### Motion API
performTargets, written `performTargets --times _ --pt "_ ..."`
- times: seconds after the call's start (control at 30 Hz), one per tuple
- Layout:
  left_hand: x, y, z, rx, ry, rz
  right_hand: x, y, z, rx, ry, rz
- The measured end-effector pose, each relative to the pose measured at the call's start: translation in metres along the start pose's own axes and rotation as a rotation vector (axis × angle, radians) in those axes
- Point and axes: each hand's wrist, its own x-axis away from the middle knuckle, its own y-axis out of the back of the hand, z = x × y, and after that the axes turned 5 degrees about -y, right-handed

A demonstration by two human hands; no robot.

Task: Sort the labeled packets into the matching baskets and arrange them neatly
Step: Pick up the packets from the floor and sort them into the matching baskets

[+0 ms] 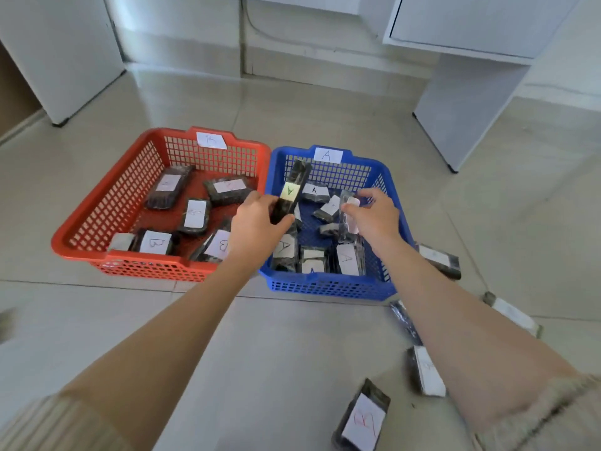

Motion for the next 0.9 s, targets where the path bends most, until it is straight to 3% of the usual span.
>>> performTargets --times 0.27,0.67,0.83,0.9 --pt "-0.014 -0.032 0.001 -0.198 -0.030 0.105 -0.049 0.024 -0.028 0.476 0.184 -0.002" --pt "-0.009 -0.035 0.008 -0.273 -0.100 0.080 -0.056 0.001 -0.032 0.755 0.087 0.067" --pt "-0.014 -0.036 -0.008 -0.245 -0.056 0.121 -0.049 0.029 -0.032 0.702 0.253 -0.231" --pt "-0.020 -0.044 -0.026 -0.134 0.003 0.136 -0.047 0.045 -0.040 0.756 0.208 -0.243"
